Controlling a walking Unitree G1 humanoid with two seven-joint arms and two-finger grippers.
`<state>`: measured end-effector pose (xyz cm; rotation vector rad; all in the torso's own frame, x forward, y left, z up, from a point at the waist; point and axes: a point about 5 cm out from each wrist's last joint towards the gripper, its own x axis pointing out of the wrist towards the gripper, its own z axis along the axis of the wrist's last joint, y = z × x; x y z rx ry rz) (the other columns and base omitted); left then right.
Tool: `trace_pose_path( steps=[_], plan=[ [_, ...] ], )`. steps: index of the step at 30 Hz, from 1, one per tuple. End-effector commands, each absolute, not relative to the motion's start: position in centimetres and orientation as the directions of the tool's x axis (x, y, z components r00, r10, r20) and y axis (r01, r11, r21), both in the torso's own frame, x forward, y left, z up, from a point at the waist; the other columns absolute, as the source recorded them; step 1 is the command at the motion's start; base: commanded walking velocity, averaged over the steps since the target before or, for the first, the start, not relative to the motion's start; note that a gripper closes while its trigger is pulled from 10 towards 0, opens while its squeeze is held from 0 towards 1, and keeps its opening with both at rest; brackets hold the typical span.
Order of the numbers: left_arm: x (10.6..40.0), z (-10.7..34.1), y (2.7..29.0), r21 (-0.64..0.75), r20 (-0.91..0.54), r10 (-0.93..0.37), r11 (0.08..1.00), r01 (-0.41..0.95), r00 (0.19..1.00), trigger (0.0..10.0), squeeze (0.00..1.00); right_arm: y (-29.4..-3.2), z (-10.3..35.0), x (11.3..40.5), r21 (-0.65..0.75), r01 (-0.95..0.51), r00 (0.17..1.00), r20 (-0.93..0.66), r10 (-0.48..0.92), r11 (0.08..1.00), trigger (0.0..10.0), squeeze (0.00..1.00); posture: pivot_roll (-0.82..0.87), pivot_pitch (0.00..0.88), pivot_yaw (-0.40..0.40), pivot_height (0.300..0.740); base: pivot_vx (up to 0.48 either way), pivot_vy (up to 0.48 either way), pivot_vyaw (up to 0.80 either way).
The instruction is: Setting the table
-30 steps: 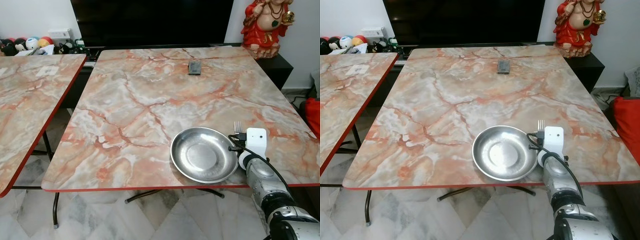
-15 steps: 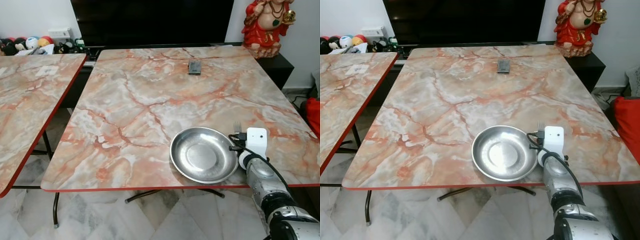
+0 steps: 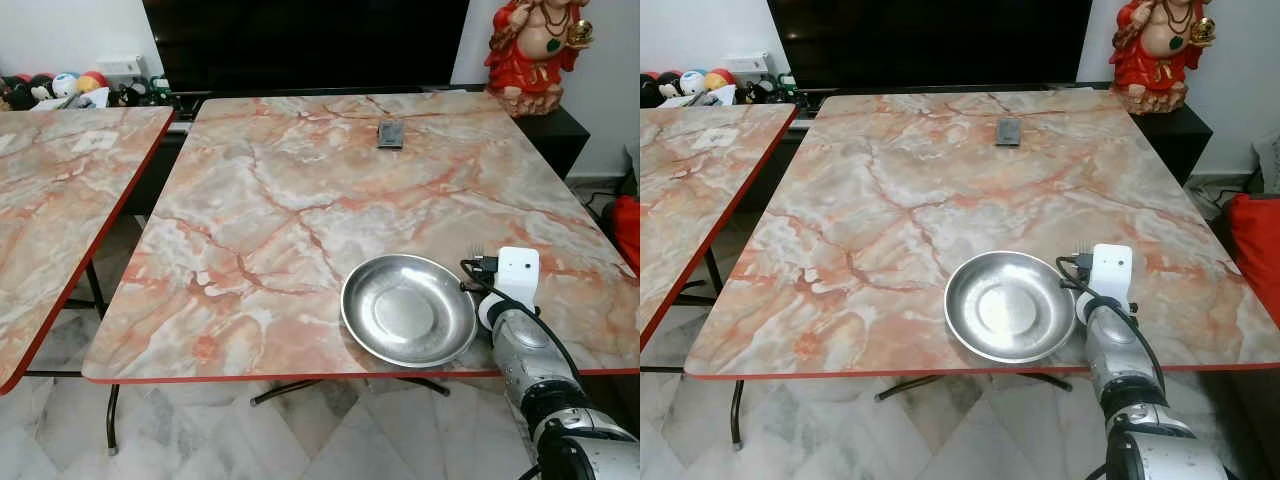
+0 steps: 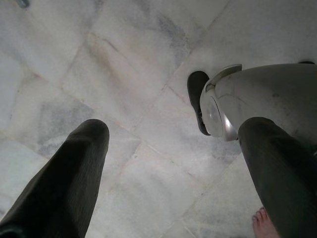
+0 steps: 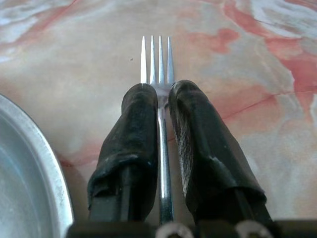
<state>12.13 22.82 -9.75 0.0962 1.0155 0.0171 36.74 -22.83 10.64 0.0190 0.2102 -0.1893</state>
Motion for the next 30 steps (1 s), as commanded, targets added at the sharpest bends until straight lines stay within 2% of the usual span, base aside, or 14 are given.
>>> trace_pose_path(
  steps=[1,9,17,23,28,30],
  plan=[
    [11.2,-10.0,22.9,0.094,-0.867,0.061,0.995,0.042,0.495,10.0,0.0,-22.7,11.4,37.1,0.02,0.192,0.967,-0.173,-0.186,0.981,10.0,0.0,-0.01,0.107,0.037,0.74,0.0,0.0,0.0],
    [11.2,-10.0,22.9,0.093,-0.866,0.061,0.995,0.041,0.496,10.0,0.0,-23.1,12.9,37.3,0.004,0.235,0.97,-0.063,-0.235,0.972,10.0,0.0,-0.01,0.107,0.034,0.74,0.0,0.0,0.0],
    [11.1,-10.1,22.9,0.094,-0.866,0.063,0.995,0.037,0.497,10.0,0.0,-22.9,14.1,36.6,0.041,0.279,0.952,0.121,-0.281,0.96,10.0,0.0,0.0,0.103,0.026,0.74,0.0,0.0,0.0],
    [11.0,-10.1,23.0,0.095,-0.863,0.067,0.995,0.03,0.5,10.0,0.0,-21.5,14.7,35.9,0.082,0.23,0.947,0.209,-0.242,0.97,10.0,0.0,0.0,0.097,0.021,0.74,0.0,0.0,0.0],
    [11.0,-10.1,23.0,0.097,-0.861,0.072,0.995,0.023,0.504,10.0,0.0,-19.7,16.0,34.5,0.02,0.131,0.935,0.33,-0.13,0.991,10.0,0.0,-0.01,0.076,0.014,0.74,0.0,0.0,0.0],
    [11.0,-10.1,23.0,0.099,-0.861,0.074,0.995,0.024,0.503,10.0,0.0,-19.6,16.7,34.0,0.018,0.128,0.922,0.365,-0.126,0.992,10.0,0.0,-0.01,0.065,0.014,0.74,0.0,0.0,0.0]
  ],
)
